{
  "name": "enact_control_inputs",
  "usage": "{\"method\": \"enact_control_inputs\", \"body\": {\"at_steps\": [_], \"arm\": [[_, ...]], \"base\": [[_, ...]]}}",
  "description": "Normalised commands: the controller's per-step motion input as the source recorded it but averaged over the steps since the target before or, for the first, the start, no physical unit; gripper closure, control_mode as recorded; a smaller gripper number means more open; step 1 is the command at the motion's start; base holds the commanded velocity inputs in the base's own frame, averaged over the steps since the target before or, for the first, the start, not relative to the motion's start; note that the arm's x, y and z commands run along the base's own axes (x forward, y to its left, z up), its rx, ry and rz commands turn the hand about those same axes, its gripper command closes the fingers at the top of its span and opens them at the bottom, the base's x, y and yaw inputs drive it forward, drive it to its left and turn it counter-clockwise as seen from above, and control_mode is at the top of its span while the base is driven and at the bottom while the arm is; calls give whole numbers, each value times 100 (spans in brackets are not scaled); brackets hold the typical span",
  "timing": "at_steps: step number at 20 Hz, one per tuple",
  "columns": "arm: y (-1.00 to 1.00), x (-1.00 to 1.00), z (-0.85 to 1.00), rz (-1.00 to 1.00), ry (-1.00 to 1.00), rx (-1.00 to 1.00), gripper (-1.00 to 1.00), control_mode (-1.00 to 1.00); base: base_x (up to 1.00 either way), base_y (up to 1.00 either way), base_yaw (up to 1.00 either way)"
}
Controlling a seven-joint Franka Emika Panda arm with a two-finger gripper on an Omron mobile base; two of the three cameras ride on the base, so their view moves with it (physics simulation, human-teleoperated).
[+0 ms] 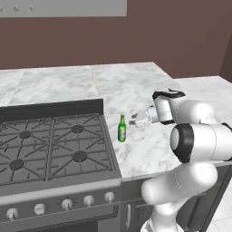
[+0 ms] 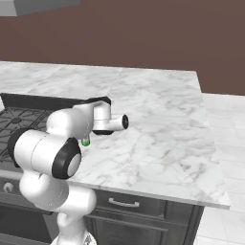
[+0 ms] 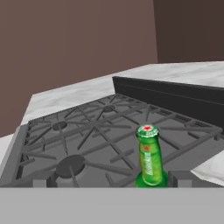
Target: Pick the beer from the counter and place it in the open cabinet.
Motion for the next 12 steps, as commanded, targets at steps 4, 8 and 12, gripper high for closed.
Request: {"method": "enact_control_inputs", "body": {"at_steps": [4, 8, 12], "arm": [[11, 0, 0, 0, 0, 0, -100, -100], [10, 0, -2, 0, 0, 0, -100, -100], [5, 0, 0, 0, 0, 0, -100, -100]], "base": [[0, 0, 0], [0, 0, 0], [0, 0, 0]]}}
